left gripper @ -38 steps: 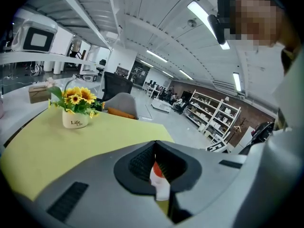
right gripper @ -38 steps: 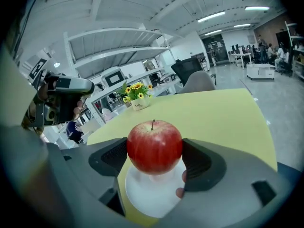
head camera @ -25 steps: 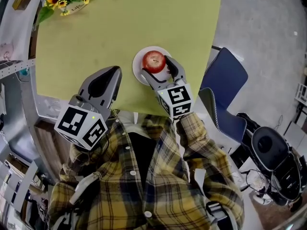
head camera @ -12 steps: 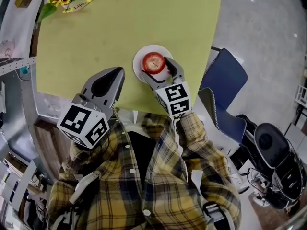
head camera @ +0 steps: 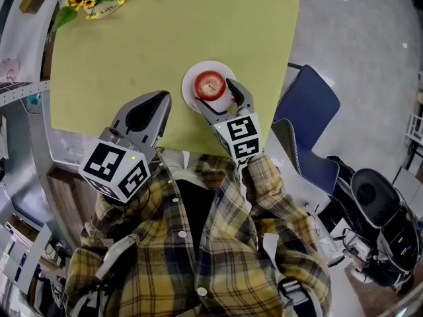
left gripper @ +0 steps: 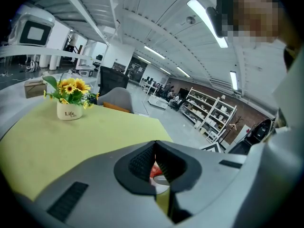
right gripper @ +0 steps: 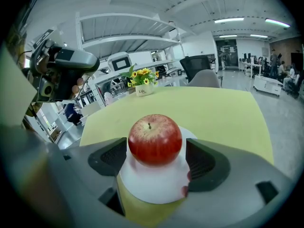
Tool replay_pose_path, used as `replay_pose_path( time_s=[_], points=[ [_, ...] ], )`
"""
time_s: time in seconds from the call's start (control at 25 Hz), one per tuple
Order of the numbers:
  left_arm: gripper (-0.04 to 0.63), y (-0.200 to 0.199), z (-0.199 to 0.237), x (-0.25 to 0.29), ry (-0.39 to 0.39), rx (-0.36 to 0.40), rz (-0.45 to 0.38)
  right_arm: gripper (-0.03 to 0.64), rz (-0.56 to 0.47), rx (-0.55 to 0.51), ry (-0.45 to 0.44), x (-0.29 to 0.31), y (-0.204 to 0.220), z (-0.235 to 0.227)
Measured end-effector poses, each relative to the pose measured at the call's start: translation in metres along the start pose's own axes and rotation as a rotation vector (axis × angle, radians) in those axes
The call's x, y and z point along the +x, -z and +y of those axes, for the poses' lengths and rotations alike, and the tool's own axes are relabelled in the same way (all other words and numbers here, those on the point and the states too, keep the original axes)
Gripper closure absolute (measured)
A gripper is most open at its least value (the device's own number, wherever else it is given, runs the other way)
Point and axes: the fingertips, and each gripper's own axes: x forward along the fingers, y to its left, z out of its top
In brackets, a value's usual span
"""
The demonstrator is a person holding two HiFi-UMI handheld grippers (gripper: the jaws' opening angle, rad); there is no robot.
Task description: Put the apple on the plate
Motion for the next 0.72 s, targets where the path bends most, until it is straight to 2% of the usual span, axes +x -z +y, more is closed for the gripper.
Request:
replay_pose_path(
  time_s=[0.56,0.72],
  points=[
    [0.586,-0.011,-0.012,-0.005,0.029,0.033,-0.032,0.253,-0.054,0.073,0.002,-0.032,-0.018,-0.007],
    [0.586,-0.021,-0.019,-0.009,0.03,0.072,-0.055,0.255,-0.097,0.086,-0.011,-0.051,-0.033,-0.003]
  ],
)
